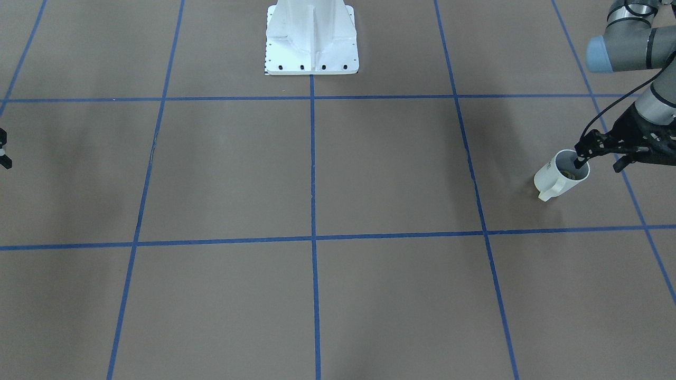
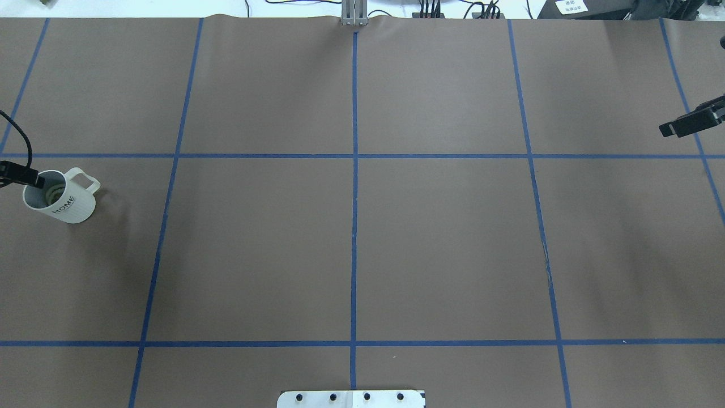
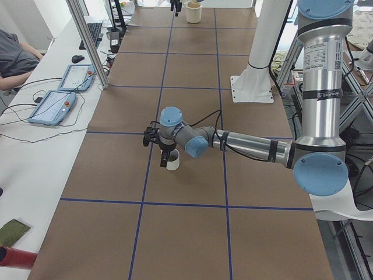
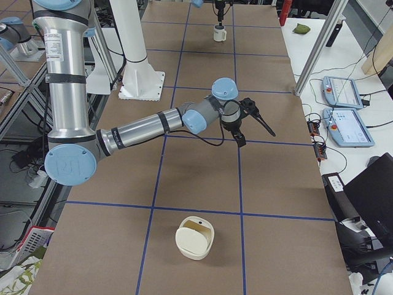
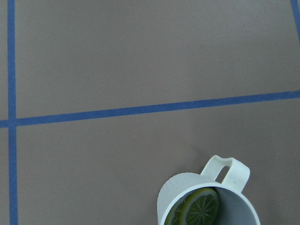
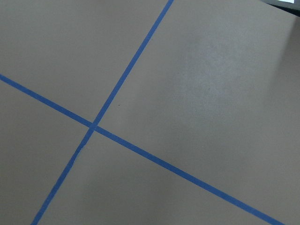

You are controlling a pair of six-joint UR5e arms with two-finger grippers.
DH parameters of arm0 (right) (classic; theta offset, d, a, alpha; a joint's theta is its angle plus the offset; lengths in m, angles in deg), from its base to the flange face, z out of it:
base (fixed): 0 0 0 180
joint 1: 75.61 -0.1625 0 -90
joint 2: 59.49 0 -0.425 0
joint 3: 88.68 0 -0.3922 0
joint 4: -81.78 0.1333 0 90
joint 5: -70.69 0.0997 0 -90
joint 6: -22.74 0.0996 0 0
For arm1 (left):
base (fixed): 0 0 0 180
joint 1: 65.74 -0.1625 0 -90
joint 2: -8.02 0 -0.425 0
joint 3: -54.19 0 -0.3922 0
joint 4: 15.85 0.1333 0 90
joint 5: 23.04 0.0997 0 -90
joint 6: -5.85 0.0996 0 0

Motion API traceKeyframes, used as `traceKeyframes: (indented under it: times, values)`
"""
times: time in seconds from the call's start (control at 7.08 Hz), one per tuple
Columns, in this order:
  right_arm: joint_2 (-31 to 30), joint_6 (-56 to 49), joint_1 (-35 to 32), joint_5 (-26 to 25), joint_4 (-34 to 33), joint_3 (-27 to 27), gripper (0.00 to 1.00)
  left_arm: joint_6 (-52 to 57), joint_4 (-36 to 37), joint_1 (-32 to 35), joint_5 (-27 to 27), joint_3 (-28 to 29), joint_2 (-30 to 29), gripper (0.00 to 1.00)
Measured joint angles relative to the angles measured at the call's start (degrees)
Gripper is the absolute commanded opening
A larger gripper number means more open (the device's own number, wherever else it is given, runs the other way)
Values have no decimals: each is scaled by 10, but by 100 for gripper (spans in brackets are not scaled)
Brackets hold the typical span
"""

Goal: Left arm hands cup to right arm to dump lemon

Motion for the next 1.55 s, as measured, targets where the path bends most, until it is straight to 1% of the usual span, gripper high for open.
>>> traceKeyframes:
  times: [0.14,0.28,0.42,0.85,1.13,1.27,1.41,1.55]
  values:
    - [0,0,0,0,0,0,100,0,-17,-3,2,11,-1,30]
    - [0,-1,0,0,0,0,100,0,-24,-4,3,15,-1,10]
    - [0,-1,0,0,0,-1,100,1,-27,-5,3,16,-2,0]
    - [0,-1,0,0,1,0,100,5,-37,-6,3,13,-3,0]
    - [0,0,0,1,18,-1,100,4,-38,-5,-4,-8,-4,0]
    - [1,-2,0,0,59,-7,100,3,-34,-4,-14,-25,-6,0]
    - [8,-3,0,0,117,-22,98,-3,-30,-3,-27,-38,-16,0]
    - [21,-2,5,0,170,-42,98,-23,-28,-3,-33,-44,-36,0]
